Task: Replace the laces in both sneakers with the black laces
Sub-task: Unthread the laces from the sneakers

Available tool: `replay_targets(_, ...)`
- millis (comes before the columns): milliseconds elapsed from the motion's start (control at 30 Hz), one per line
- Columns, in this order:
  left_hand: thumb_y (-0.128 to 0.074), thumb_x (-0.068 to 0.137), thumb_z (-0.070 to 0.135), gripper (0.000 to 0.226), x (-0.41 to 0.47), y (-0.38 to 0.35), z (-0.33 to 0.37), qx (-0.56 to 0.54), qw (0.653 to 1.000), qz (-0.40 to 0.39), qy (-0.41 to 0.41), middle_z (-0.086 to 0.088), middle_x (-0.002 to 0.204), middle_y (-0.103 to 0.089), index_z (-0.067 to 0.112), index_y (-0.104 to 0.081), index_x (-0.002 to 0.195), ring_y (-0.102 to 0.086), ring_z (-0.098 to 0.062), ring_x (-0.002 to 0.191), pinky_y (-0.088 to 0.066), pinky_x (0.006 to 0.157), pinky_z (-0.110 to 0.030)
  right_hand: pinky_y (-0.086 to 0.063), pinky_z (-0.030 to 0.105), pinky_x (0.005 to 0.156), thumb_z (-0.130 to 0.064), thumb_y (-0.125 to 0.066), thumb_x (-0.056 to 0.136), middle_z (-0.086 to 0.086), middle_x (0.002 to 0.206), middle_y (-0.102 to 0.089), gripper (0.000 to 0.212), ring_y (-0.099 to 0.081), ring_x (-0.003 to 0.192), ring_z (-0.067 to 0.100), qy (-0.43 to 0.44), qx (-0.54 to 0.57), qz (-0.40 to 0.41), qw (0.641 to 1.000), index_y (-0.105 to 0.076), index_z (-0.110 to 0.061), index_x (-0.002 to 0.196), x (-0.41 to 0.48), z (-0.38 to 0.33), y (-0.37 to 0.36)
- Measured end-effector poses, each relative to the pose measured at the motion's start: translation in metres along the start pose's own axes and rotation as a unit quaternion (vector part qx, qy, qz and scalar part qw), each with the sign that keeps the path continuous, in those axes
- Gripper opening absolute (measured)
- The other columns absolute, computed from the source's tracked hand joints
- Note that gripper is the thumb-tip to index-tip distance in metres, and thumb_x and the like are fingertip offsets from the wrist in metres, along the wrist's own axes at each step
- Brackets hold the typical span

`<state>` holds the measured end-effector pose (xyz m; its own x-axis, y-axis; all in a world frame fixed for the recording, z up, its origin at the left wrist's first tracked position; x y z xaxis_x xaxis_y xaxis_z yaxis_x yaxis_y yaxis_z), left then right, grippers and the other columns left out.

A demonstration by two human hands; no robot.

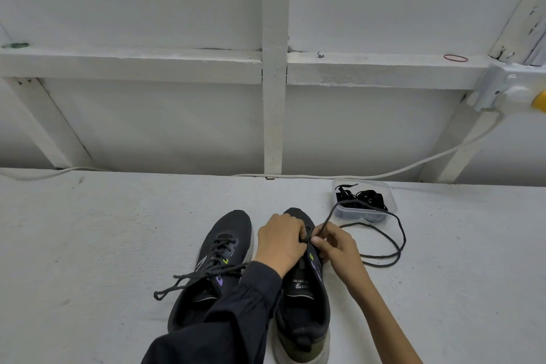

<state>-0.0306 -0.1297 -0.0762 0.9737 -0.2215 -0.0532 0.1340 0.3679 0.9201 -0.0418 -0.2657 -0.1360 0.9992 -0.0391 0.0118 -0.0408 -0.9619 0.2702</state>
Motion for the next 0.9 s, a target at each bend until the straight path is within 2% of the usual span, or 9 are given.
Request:
replay_targets(167,-0.059,0.087,0.021,0.013,0.006,-0.005,-0.002,0.006,1.000,0.022,-0.011,0.005,0.103,-0.059,0.025,-0.067,0.096,-0.050,-0.019,0.108,-0.033,0.072,-0.028,-0.048,0.026,0.061,-0.004,-0.067,0.087,-0.004,0.074,-0.071,0.013,-0.060,0.065,0.010,-0.006,0.042,0.010,0.999,-0.073,-0.016,0.084,-0.002,0.000,0.001)
replay_targets(300,-0.059,0.089,0.027,0.015,0.002,-0.014,-0.010,-0.036,0.998,0.042,0.004,0.007,0.103,-0.059,0.026,-0.068,0.101,-0.046,-0.018,0.110,-0.040,0.077,-0.029,-0.048,0.035,0.064,-0.006,-0.071,0.084,0.001,0.073,-0.072,0.014,-0.060,0.067,0.018,-0.005,0.045,0.024,0.999,-0.074,-0.018,0.078,-0.002,0.003,0.003)
replay_targets(400,-0.059,0.092,0.034,0.020,0.001,-0.020,-0.014,-0.050,0.997,0.056,0.007,0.009,0.108,-0.057,0.027,-0.067,0.108,-0.045,-0.016,0.112,-0.037,0.076,-0.027,-0.048,0.038,0.065,-0.018,-0.067,0.083,-0.002,0.071,-0.070,0.009,-0.060,0.065,0.017,0.001,0.016,0.027,1.000,-0.070,-0.022,0.075,0.000,0.004,0.000)
replay_targets(500,-0.058,0.093,0.034,0.022,-0.001,-0.022,-0.014,-0.050,0.997,0.058,-0.001,0.009,0.111,-0.056,0.027,-0.067,0.111,-0.045,-0.015,0.111,-0.037,0.078,-0.027,-0.045,0.034,0.061,-0.013,-0.060,0.092,-0.005,0.065,-0.065,0.016,-0.056,0.059,0.011,-0.008,-0.003,0.049,0.999,-0.062,-0.020,0.078,0.001,0.007,-0.003)
replay_targets(600,-0.059,0.092,0.032,0.020,-0.001,-0.023,-0.018,-0.062,0.996,0.059,0.003,0.009,0.109,-0.057,0.027,-0.068,0.109,-0.046,-0.015,0.110,-0.043,0.082,-0.030,-0.044,0.030,0.057,-0.011,-0.048,0.100,0.001,0.069,-0.068,0.015,-0.052,0.050,0.015,-0.027,0.051,0.073,0.996,-0.054,-0.014,0.086,0.003,0.003,0.001)
replay_targets(700,-0.063,0.089,0.033,0.016,-0.002,-0.022,-0.021,-0.092,0.994,0.058,0.002,0.009,0.101,-0.062,0.029,-0.071,0.102,-0.053,-0.013,0.103,-0.045,0.081,-0.029,-0.045,0.030,0.055,-0.016,-0.051,0.100,0.003,0.070,-0.068,0.016,-0.052,0.050,0.015,-0.027,0.057,0.081,0.995,-0.054,-0.009,0.085,0.001,-0.001,0.004)
replay_targets(767,-0.068,0.086,0.031,0.013,-0.004,-0.018,-0.025,-0.148,0.987,0.063,0.009,0.010,0.095,-0.065,0.028,-0.072,0.098,-0.058,-0.010,0.093,-0.043,0.077,-0.023,-0.044,0.031,0.054,-0.026,-0.058,0.097,0.005,0.065,-0.065,0.028,-0.052,0.049,0.016,-0.030,0.051,0.099,0.993,-0.055,-0.007,0.076,-0.004,0.002,0.006)
replay_targets(833,-0.071,0.084,0.023,0.014,-0.007,-0.015,-0.034,-0.253,0.964,0.071,0.034,0.009,0.091,-0.066,0.029,-0.071,0.097,-0.060,-0.007,0.084,-0.045,0.077,-0.019,-0.042,0.031,0.056,-0.039,-0.061,0.093,0.007,0.057,-0.061,0.044,-0.051,0.049,0.016,-0.052,0.021,0.117,0.992,-0.055,-0.008,0.063,-0.011,0.007,0.009)
replay_targets(900,-0.067,0.086,0.016,0.019,-0.011,-0.015,-0.045,-0.308,0.946,0.078,0.061,0.009,0.094,-0.068,0.028,-0.069,0.101,-0.062,-0.005,0.082,-0.050,0.082,-0.021,-0.043,0.032,0.059,-0.046,-0.062,0.091,0.002,0.050,-0.057,0.050,-0.051,0.050,0.014,-0.074,0.007,0.115,0.991,-0.054,-0.013,0.054,-0.018,0.010,0.010)
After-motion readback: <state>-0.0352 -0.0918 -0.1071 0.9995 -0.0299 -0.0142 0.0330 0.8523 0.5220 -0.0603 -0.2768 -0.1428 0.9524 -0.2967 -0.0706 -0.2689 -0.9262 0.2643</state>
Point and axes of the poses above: each hand's wrist, its own x-axis towards the middle knuckle, its own y-axis out of the back of the hand, z = x × y, the point moved 6 cm from there along x, towards the middle knuckle
